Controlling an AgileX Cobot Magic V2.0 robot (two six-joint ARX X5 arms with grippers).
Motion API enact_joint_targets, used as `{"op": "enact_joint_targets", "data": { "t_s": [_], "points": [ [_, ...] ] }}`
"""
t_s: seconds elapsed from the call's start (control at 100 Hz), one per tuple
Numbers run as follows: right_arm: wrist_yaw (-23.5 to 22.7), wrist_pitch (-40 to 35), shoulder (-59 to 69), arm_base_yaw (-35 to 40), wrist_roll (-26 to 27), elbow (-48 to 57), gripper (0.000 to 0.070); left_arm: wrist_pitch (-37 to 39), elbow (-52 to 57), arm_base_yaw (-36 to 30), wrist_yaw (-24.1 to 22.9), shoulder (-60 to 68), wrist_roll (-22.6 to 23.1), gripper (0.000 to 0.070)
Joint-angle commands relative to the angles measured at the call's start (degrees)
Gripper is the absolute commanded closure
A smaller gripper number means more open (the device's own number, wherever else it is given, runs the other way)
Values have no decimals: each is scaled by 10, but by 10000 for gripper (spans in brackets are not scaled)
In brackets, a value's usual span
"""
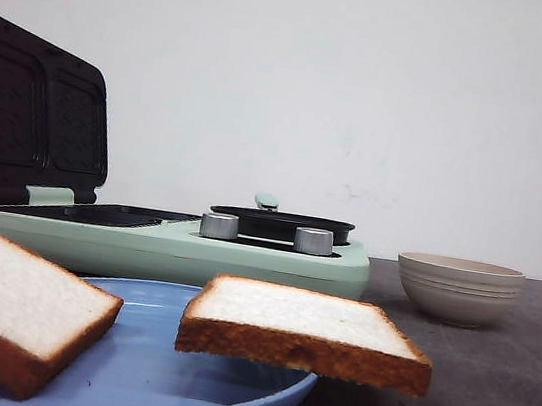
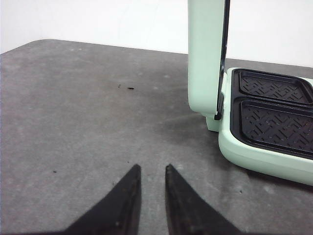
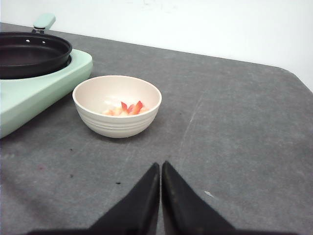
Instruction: Make breakfast with bread and shrimp
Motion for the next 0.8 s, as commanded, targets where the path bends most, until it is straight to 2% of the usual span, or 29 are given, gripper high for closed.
{"op": "enact_joint_targets", "data": {
  "t_s": [0.0,0.1,0.19,0.79],
  "points": [
    [0,7,0,1,10,-2,700,-3,-10,0,1,0,9,700],
    [0,7,0,1,11,-2,700,-2,-10,0,1,0,10,700],
    [0,7,0,1,11,-2,700,4,-10,0,0,-1,34,700],
    [0,7,0,1,15,-2,700,24,-10,0,0,0,28,700]
  ]
}}
